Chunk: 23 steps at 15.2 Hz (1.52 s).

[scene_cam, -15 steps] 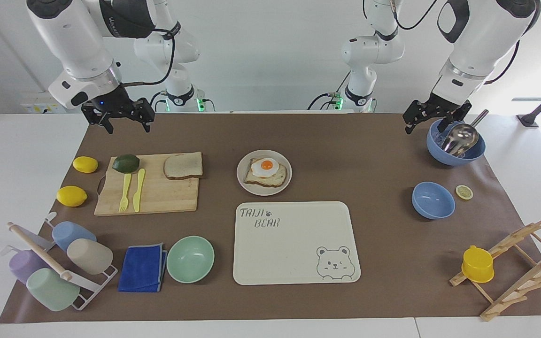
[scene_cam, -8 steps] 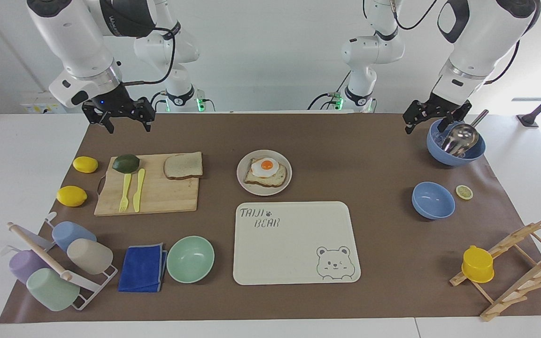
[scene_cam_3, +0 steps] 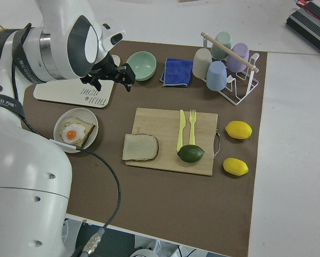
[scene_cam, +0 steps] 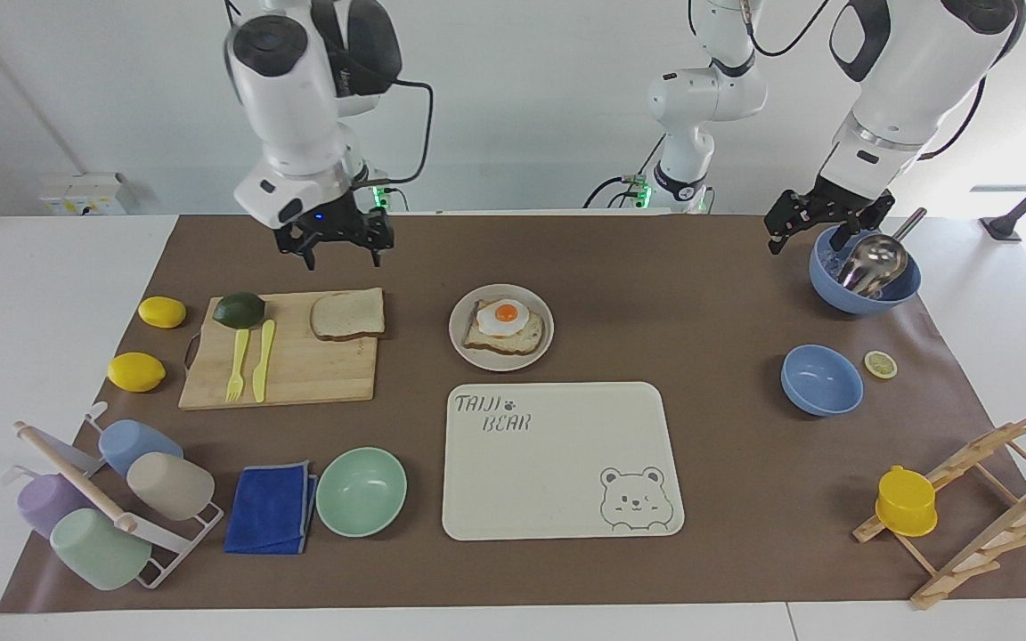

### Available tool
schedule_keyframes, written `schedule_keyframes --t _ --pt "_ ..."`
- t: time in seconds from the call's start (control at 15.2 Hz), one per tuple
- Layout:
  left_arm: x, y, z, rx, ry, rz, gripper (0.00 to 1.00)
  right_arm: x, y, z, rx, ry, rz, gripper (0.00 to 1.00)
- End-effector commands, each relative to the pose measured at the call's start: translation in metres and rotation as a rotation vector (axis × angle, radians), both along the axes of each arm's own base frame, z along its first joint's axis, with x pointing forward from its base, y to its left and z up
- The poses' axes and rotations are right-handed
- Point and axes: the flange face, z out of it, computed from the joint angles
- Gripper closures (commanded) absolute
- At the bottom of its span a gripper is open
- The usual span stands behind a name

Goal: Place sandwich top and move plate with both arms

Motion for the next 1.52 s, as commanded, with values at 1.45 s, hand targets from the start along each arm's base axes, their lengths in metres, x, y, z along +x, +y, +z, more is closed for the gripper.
schedule_keyframes --t 1.45 --pt "-0.009 0.003 0.003 0.025 0.002 0.008 0.00 -0.075 0.015 -0.237 -0.388 0.065 0.045 0.18"
